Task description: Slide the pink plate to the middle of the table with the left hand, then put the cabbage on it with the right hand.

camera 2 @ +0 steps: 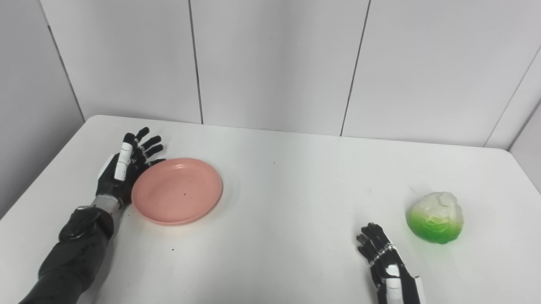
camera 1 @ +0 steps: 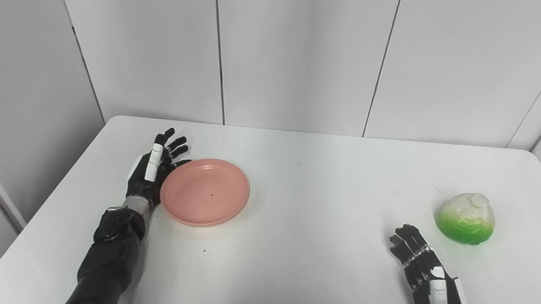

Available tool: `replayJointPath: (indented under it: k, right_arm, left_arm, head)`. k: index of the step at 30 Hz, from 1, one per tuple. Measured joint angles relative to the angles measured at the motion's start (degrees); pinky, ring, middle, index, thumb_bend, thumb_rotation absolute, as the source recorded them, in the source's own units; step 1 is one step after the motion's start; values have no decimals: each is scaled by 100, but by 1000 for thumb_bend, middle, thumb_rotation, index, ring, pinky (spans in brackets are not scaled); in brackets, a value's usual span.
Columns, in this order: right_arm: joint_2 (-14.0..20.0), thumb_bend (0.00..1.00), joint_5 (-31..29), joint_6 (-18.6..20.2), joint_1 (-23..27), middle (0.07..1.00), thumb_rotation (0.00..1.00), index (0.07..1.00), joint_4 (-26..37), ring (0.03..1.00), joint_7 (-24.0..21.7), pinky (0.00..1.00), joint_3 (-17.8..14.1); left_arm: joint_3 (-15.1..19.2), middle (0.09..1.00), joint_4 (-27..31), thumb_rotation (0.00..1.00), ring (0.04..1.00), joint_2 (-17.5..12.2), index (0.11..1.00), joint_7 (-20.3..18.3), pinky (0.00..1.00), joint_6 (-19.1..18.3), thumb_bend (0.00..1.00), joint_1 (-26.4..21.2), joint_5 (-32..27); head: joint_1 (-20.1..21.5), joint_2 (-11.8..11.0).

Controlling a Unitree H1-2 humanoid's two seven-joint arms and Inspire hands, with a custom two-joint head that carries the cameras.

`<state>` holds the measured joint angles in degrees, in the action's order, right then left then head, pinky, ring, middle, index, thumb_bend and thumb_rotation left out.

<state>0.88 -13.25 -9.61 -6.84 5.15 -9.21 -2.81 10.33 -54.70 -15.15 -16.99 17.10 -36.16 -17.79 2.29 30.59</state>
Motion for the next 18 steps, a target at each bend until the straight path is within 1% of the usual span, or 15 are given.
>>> replayJointPath:
  k: [4, 7, 10, 12, 14, 17, 18]
  right_arm:
    - [-33, 912, 98, 24, 2, 852, 898, 829, 20, 842, 132, 869, 52]
    - [-53, 902, 217, 55, 4, 849, 897, 824, 49, 842, 252, 869, 128]
    - [-90, 892, 285, 98, 5, 852, 898, 822, 91, 850, 350, 881, 266]
    - [-106, 881, 324, 118, 9, 859, 907, 827, 117, 855, 386, 884, 353]
    - [-123, 879, 406, 129, 12, 862, 909, 828, 123, 858, 464, 885, 417]
    - [-138, 878, 476, 173, 16, 869, 917, 833, 143, 867, 567, 895, 506]
    - [-143, 879, 499, 190, 19, 871, 922, 836, 147, 867, 591, 897, 539]
  left_arm:
    - [-91, 876, 42, 873, 888, 76, 924, 59, 777, -9, 1000, -5, 148]
    - [-134, 875, 118, 857, 882, 162, 906, 120, 782, -52, 978, -3, 193]
    - [-202, 884, 214, 849, 886, 304, 906, 268, 796, -62, 971, 2, 315]
    - [-216, 891, 226, 844, 892, 411, 903, 342, 819, -61, 983, -16, 341]
    - [-216, 903, 226, 854, 907, 501, 906, 419, 843, -67, 992, -40, 345]
    - [-205, 913, 215, 869, 927, 654, 912, 551, 873, -82, 1000, -90, 359]
    - [-207, 909, 209, 879, 928, 698, 913, 574, 877, -82, 1000, -105, 360]
  head:
    - [342, 35]
    - [483, 53]
    - [580, 62]
    - [729, 79]
    - [730, 88]
    - [922, 97]
    - [923, 97]
